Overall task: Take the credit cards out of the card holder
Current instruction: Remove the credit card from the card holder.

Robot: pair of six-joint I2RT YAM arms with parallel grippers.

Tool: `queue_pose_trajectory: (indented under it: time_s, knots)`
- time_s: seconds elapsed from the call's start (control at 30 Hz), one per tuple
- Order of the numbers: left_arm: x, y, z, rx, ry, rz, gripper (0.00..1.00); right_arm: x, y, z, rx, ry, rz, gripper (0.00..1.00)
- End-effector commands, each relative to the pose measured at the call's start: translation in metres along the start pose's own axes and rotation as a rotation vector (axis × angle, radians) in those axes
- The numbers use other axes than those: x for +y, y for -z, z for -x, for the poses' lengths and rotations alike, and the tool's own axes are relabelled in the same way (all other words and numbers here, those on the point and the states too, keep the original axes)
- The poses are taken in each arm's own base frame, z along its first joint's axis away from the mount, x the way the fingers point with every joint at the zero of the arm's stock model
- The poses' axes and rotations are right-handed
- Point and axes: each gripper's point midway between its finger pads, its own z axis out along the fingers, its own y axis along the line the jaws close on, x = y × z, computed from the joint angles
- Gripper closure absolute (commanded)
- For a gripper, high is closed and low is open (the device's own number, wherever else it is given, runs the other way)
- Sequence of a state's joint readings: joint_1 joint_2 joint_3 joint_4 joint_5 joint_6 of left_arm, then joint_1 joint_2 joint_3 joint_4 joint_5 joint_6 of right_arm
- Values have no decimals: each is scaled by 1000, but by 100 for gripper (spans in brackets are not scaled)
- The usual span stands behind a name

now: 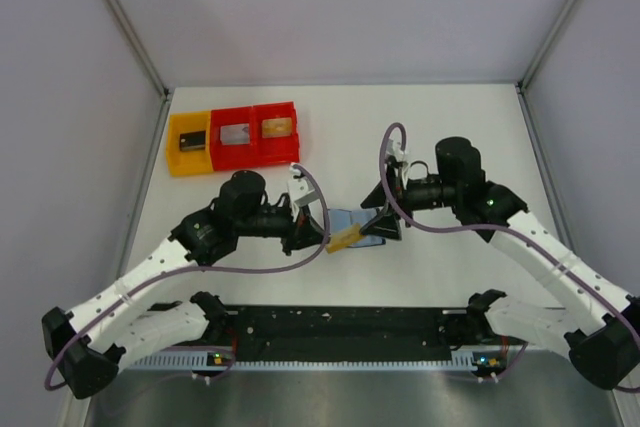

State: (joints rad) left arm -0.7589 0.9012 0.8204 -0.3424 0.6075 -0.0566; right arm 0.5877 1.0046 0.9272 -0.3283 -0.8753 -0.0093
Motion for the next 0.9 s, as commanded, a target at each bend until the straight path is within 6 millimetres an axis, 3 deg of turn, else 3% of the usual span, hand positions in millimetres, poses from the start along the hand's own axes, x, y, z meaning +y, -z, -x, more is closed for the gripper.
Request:
queue_pose_trajectory:
  time_s: [0.0, 0.2, 0.5, 0.57, 0.7, 0.8, 0.83, 0.87]
  knots:
    - [-21, 7, 5, 40, -93, -126, 100, 25, -2, 6, 34, 89, 158, 30]
    - [-26, 9, 13, 62, -126, -157, 100, 28, -8, 8, 65, 85, 200, 46]
    - [-32, 12, 26, 61, -153, -185, 100, 39, -16, 7, 119, 66, 251, 57]
    - [-33, 13, 30, 54, -159, -184, 100, 41, -16, 9, 122, 60, 252, 65]
    - [-33, 13, 32, 48, -158, -184, 100, 40, -14, 13, 124, 47, 222, 100]
    - [-29, 12, 39, 19, -140, -145, 100, 44, -11, 18, 112, 40, 226, 100]
    - [-22, 12, 43, -2, -133, -101, 96, 45, -11, 18, 111, 32, 220, 100]
    - [-17, 11, 49, -31, -112, -61, 85, 41, -11, 19, 112, 18, 194, 100]
